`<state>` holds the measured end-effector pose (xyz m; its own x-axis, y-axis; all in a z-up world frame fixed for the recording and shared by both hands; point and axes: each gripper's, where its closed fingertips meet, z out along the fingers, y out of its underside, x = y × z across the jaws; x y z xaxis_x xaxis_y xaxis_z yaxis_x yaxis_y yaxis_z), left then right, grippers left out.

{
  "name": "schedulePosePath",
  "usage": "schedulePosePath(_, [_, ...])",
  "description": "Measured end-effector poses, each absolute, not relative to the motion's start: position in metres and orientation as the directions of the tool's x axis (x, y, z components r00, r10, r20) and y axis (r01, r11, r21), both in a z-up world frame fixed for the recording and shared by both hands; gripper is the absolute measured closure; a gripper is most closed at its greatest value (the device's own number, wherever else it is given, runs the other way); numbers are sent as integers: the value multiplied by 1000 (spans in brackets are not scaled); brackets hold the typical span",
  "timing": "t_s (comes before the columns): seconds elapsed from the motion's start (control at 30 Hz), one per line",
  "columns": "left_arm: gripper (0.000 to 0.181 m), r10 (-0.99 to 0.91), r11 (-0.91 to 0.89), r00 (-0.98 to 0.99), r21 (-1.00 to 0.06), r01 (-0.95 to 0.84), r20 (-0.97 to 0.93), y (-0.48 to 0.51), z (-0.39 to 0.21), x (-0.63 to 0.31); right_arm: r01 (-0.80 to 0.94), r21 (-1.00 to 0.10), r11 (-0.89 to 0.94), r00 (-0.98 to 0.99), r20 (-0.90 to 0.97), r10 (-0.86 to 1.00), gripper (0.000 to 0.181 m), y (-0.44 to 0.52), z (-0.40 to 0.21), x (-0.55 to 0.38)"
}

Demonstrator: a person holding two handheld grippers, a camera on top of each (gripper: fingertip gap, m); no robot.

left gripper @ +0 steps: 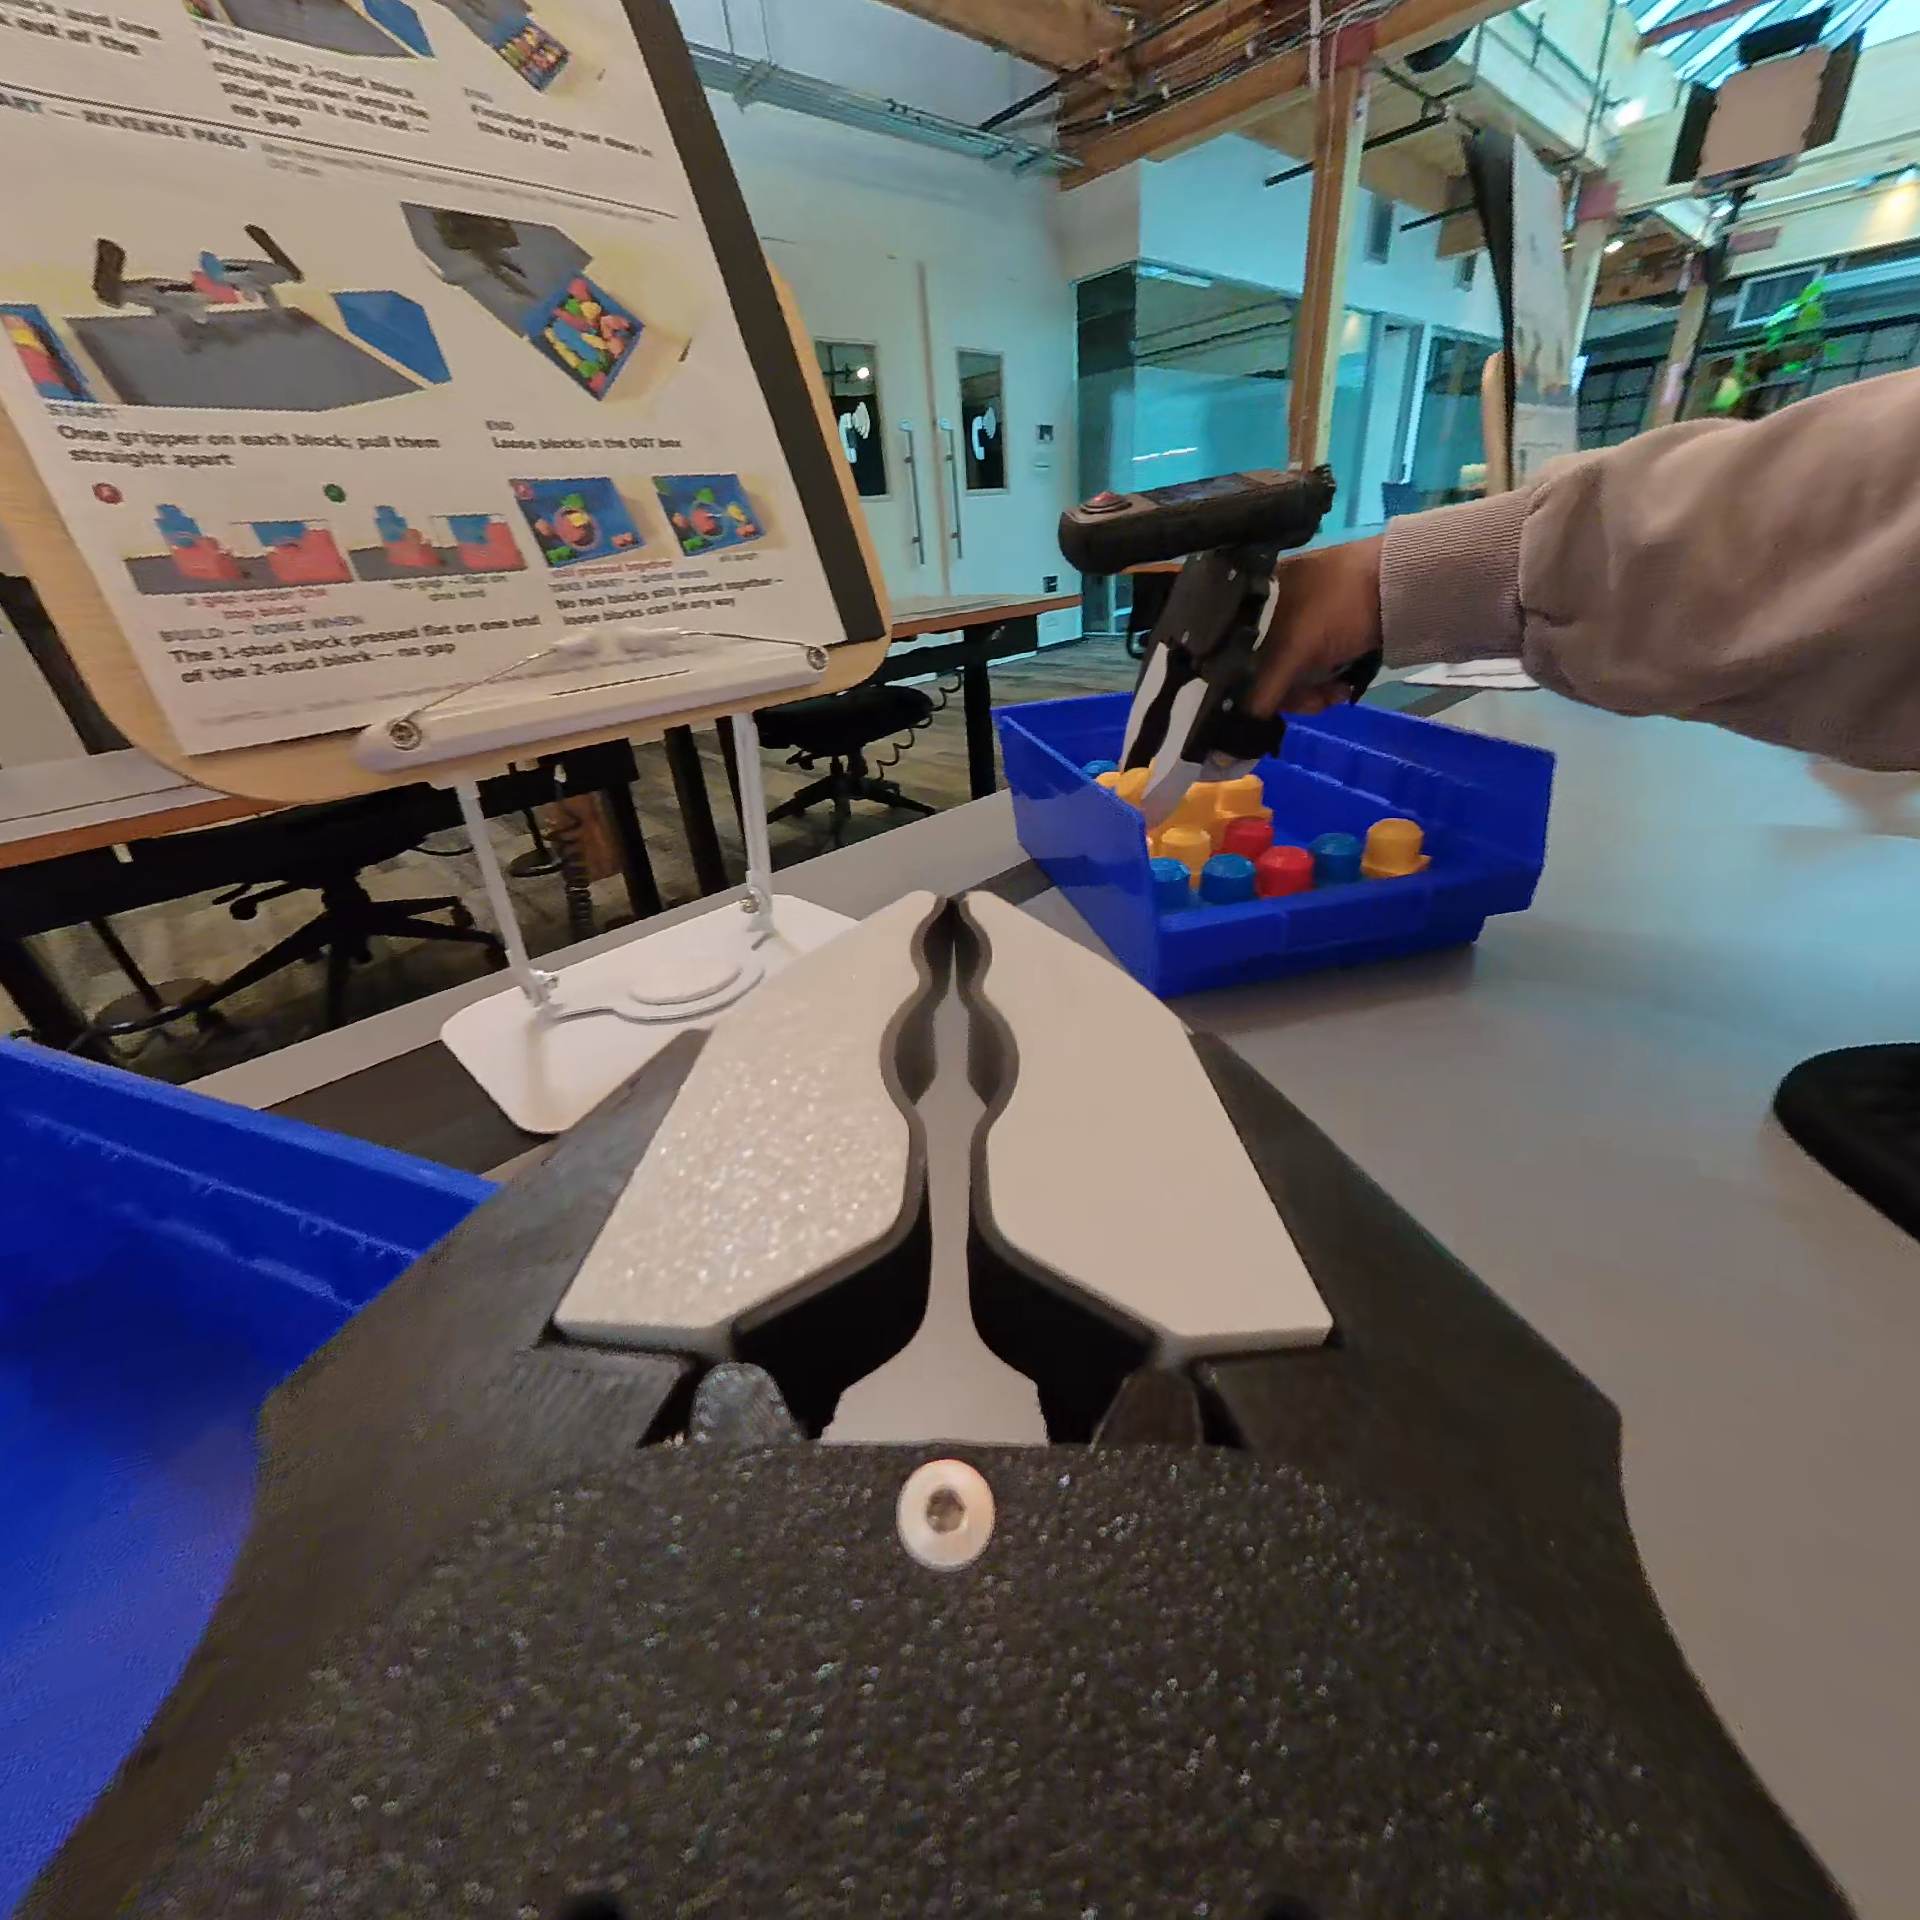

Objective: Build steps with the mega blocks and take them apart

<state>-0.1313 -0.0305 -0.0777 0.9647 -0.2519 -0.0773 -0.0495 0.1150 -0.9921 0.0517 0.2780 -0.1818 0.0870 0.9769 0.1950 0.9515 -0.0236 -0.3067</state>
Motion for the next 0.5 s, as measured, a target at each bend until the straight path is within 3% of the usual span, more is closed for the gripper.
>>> schedulePosePath(0.2, [180,-165,98,982,-992,-78,-94,-27,-81,-151,942,-332,-58,129,198,972,149,288,-187,39])
schedulePosePath(0.5, [181,8,79,998,-995,-62,-62,-35,-74,-200,825,-548,-140,257,142,956,152,294,-178,29])
